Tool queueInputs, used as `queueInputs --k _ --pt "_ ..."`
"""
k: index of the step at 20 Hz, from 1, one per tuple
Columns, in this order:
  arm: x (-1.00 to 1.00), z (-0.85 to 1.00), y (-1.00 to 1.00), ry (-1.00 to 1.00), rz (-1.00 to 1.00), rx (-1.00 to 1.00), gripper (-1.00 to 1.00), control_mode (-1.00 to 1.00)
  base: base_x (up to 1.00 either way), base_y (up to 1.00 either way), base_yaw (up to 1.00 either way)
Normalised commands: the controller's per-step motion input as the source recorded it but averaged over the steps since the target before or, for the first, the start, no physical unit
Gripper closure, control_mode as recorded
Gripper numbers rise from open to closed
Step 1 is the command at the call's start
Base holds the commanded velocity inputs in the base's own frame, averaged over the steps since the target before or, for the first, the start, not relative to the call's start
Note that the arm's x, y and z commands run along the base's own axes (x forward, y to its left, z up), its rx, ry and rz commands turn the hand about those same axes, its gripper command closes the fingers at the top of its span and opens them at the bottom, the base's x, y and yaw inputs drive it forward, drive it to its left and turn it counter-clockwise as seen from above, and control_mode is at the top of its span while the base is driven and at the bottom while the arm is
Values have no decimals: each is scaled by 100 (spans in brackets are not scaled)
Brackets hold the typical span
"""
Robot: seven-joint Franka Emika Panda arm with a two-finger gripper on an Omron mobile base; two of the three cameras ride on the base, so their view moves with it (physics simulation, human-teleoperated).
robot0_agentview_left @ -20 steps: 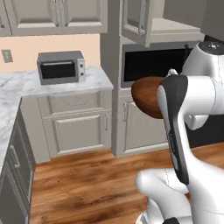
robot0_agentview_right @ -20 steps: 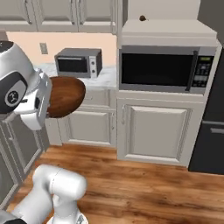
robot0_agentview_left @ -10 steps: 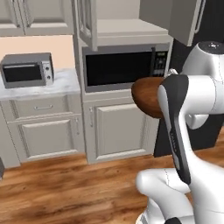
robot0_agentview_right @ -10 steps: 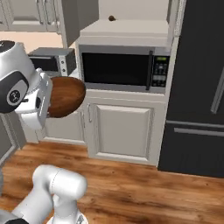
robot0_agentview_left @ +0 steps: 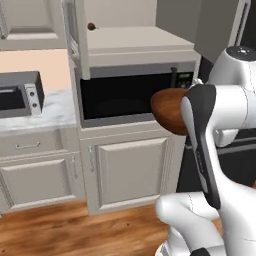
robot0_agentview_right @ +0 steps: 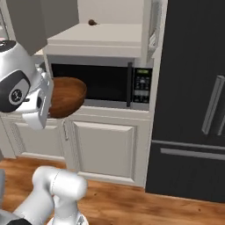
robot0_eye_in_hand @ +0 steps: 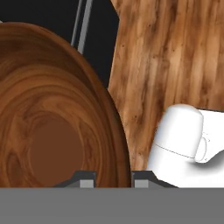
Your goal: Pick the mug and place it in the sink. Pick the bowl and place it in the open cabinet and then close the cabinet.
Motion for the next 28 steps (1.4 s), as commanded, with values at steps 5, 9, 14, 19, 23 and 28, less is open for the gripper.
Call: queueInputs --k 5,9,14,19,23,28 --pt "0 0 0 0 0 0 100 100 82 -59 0" --pt "0 0 0 0 0 0 100 100 76 -10 -2" --pt "0 0 0 0 0 0 100 100 67 0 0" --pt "0 0 0 0 0 0 100 100 37 0 -6" --pt "0 0 0 0 0 0 100 100 14 4 -10" --pt "0 0 0 0 0 0 100 100 1 30 -17"
